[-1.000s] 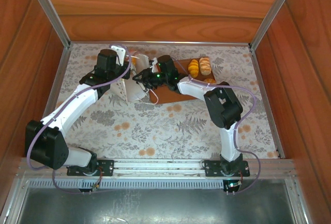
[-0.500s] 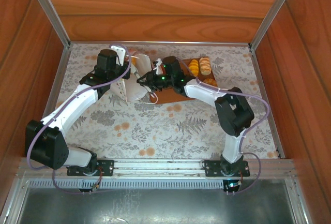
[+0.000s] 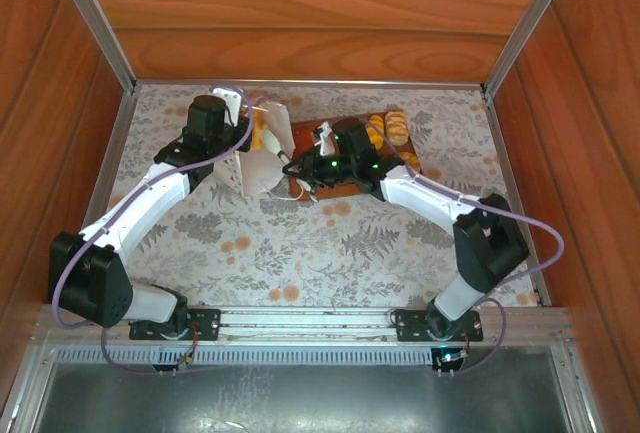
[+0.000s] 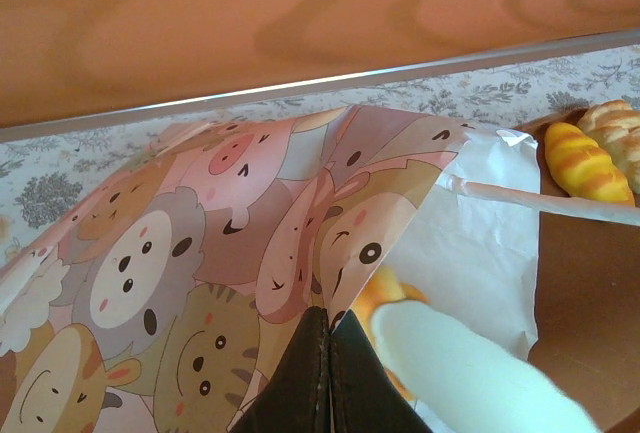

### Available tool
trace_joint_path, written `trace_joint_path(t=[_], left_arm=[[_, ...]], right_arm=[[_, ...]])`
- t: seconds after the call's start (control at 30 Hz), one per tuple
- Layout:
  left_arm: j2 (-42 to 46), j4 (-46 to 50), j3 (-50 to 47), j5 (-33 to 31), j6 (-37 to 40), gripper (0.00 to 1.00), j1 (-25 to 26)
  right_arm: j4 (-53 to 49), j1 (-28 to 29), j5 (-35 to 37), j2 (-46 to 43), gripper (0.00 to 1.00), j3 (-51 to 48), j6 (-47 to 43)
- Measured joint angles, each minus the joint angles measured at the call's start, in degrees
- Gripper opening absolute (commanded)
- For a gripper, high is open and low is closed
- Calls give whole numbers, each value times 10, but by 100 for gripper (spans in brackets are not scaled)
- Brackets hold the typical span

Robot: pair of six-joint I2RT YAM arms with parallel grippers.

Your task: Take the fake bread out of the paper bag

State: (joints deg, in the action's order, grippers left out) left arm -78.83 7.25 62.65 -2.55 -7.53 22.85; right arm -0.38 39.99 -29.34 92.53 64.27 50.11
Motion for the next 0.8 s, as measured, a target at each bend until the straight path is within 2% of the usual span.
trace_joint_path(t=[0.47, 0.8], left_arm=[[0, -4, 0, -15, -5, 0, 0], [0, -6, 0, -17, -13, 0, 0]], right_arm=[[-99, 0, 34, -145, 27, -52, -42], [-159, -31, 64, -264, 29, -102, -55]])
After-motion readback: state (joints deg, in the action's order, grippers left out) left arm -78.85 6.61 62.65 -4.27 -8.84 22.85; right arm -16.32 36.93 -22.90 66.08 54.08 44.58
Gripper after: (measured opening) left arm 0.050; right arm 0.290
